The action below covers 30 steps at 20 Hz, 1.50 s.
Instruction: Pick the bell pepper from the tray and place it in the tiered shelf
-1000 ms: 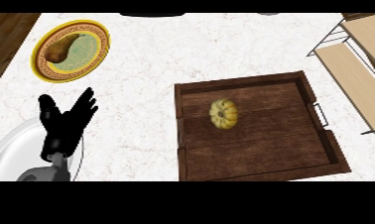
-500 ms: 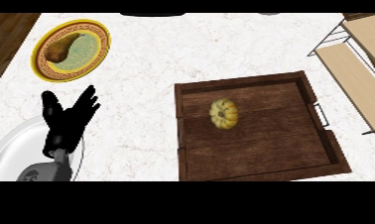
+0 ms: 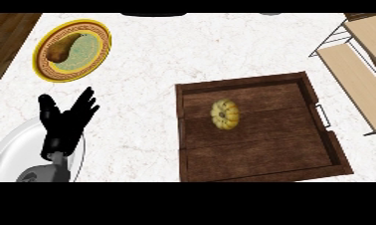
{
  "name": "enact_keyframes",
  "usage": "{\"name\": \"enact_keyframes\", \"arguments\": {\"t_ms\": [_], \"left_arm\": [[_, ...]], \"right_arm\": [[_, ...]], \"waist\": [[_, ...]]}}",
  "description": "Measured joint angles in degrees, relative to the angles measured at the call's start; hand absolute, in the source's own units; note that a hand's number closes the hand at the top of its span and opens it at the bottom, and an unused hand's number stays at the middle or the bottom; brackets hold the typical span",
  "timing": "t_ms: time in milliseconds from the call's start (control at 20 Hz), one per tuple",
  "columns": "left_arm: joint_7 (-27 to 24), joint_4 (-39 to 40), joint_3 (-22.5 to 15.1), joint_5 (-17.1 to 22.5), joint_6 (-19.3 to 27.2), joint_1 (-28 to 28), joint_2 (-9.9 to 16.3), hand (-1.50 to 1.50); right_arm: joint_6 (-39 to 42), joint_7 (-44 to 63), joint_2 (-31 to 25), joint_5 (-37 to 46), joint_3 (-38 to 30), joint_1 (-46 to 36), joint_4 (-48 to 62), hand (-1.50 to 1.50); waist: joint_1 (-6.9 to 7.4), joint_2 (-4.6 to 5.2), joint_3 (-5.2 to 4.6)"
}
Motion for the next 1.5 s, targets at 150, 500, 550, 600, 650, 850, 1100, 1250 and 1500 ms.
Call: {"name": "enact_keyframes", "arguments": {"t_ms": [150,500,550,600,650,850,1100,1250,1500], "left_arm": [[0.84,-0.62,-0.41,-0.73,0.69,-0.22,-0.38,0.0],[1.6,-2.52,-0.64,-0.83,0.6,1.06,-0.95,0.0],[2.24,-3.26,-0.37,-0.39,0.12,1.4,-0.49,0.0],[2.15,-3.15,-0.42,-0.45,0.24,1.35,-0.76,0.0],[2.84,-3.73,-0.53,-0.49,0.5,1.42,-0.9,0.0],[1.44,-2.84,-0.28,-0.38,-0.25,1.75,-0.83,0.0],[1.52,-0.55,0.22,-0.65,-0.04,-0.39,-0.73,0.0],[1.45,-1.26,0.21,-0.6,-0.09,0.21,-0.83,0.0],[0.74,-0.26,0.74,-0.55,-0.55,-0.04,-0.45,0.0]], "right_arm": [[-1.07,-2.12,-1.43,-2.16,-0.01,1.01,0.74,1.5],[-0.91,-2.6,-2.61,-4.58,2.06,1.81,1.43,1.5],[-0.3,-2.71,-3.04,-4.44,2.51,1.9,2.14,1.5],[0.2,-2.94,-3.43,-4.79,2.74,2.23,2.23,1.5],[-0.75,-2.21,-3.43,-5.0,2.51,1.85,1.98,1.5],[-7.55,-0.51,-3.57,-5.71,0.71,1.28,1.26,-1.5],[-14.47,-0.25,-1.99,-8.25,-1.3,1.73,-2.21,-1.5],[-18.54,-0.86,-1.08,-10.25,-2.59,2.18,-4.8,-1.5],[-25.13,-2.68,-1.26,-13.75,-5.28,1.96,-7.23,-1.5]], "waist": [[-0.07,-0.01,-0.03],[-0.09,-0.03,-0.08],[-0.02,-0.02,-0.1],[-0.07,-0.02,-0.1],[-0.01,-0.01,-0.08],[0.15,0.1,-0.09],[-0.31,0.05,-0.09],[-0.24,-0.03,-0.09],[-0.2,0.01,-0.05]]}}
